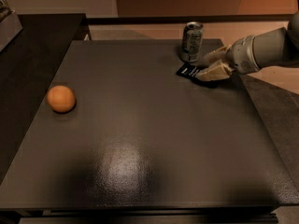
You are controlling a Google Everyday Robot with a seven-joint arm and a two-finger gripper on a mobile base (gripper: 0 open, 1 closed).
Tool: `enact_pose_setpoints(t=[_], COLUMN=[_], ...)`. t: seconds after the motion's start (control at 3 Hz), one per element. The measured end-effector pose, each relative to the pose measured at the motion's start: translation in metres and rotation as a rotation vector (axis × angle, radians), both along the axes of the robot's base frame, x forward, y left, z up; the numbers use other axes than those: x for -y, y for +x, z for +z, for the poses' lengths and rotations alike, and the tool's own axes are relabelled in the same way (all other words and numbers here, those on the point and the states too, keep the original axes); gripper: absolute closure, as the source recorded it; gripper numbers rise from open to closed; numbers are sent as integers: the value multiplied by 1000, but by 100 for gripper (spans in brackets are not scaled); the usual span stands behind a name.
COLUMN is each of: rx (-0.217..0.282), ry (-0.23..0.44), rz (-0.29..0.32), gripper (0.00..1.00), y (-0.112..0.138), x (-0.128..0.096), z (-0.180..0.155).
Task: Move rxbar blueberry near 7up can
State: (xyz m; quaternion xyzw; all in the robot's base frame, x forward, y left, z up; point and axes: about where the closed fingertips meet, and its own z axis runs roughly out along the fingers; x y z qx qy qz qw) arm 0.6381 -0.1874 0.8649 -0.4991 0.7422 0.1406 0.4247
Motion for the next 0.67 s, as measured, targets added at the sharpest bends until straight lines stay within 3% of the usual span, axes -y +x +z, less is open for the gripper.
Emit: enact_pose_setpoints(t=[0.33,0.67], rx=[-1,-2], ry=[1,1], rz=[4,4], gripper=[0,0], y=[0,0], x=[-2,-2], z=[-1,-1])
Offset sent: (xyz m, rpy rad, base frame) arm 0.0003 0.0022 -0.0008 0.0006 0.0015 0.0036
